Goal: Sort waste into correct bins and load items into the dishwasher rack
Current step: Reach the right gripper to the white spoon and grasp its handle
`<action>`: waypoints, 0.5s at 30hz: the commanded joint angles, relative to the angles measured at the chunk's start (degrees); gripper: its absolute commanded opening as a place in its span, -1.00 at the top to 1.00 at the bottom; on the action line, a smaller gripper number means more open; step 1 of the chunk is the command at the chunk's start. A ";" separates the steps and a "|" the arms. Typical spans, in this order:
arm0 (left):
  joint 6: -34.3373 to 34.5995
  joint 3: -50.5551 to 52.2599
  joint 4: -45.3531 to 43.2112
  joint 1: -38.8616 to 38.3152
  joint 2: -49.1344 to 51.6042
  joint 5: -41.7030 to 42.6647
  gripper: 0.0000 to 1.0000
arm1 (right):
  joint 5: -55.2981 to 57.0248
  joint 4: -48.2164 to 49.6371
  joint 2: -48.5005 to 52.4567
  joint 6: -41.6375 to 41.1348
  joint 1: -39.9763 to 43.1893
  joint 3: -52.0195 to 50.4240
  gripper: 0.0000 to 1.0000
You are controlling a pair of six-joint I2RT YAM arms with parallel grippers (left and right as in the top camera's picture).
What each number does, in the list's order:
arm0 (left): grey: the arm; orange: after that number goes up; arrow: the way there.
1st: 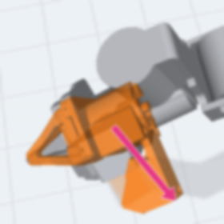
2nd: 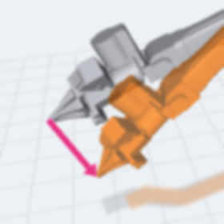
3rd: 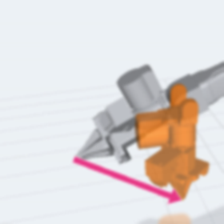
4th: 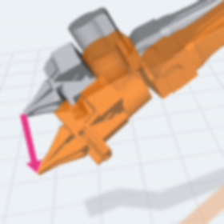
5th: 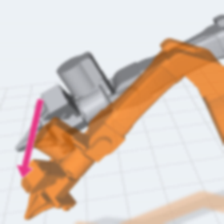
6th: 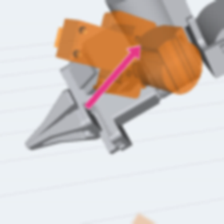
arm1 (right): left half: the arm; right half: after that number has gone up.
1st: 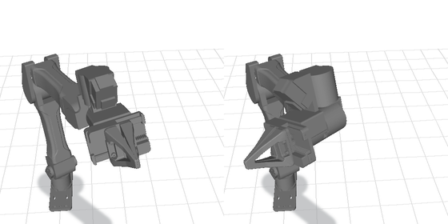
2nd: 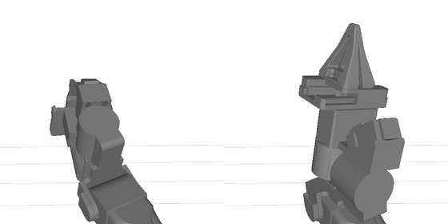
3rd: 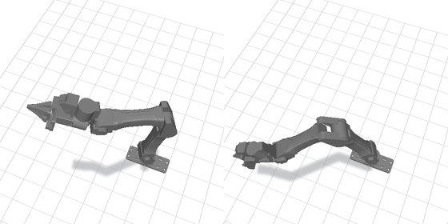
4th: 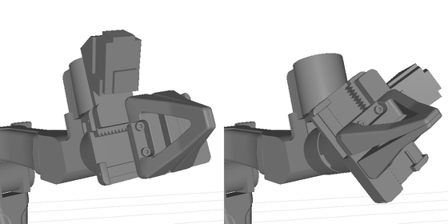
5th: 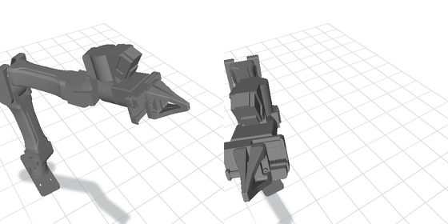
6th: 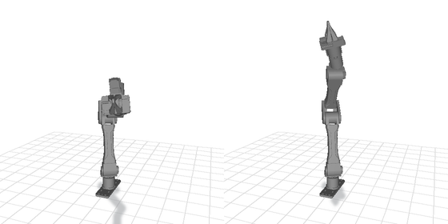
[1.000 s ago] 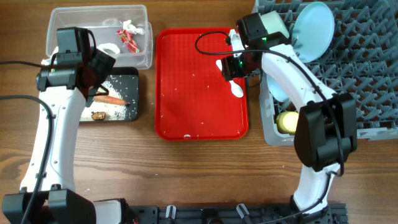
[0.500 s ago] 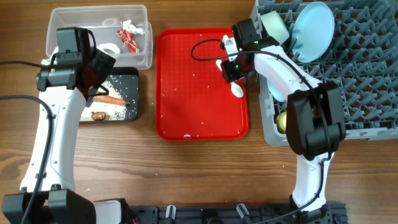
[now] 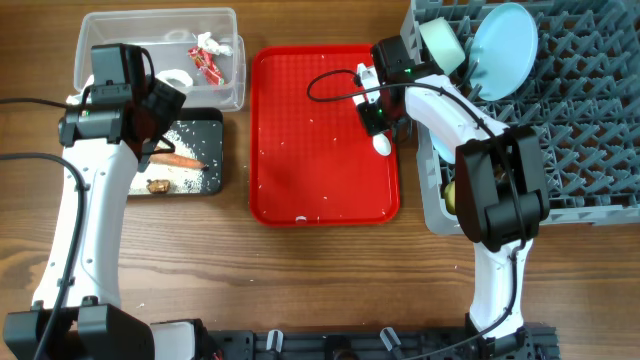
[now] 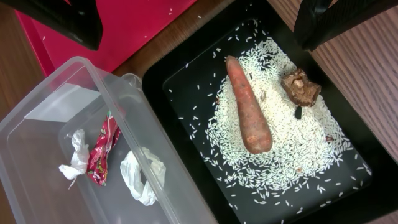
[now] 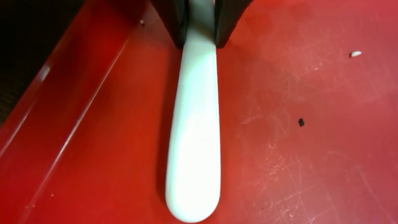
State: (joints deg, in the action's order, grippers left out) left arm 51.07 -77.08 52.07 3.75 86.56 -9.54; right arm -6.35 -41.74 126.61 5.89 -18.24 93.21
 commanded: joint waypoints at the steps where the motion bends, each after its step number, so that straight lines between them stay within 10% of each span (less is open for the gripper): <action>1: -1.18 0.15 0.04 -0.15 -0.20 0.26 -1.00 | 0.35 -1.09 2.43 -0.07 -0.17 0.04 0.91; 15: -1.18 0.15 0.04 -0.15 -0.20 0.26 -1.00 | -5.57 -8.20 2.21 -3.32 -0.17 0.92 0.91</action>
State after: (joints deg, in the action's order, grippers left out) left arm 51.07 -77.08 52.07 3.75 86.56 -9.54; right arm -10.83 -48.10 126.61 4.32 -18.24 93.76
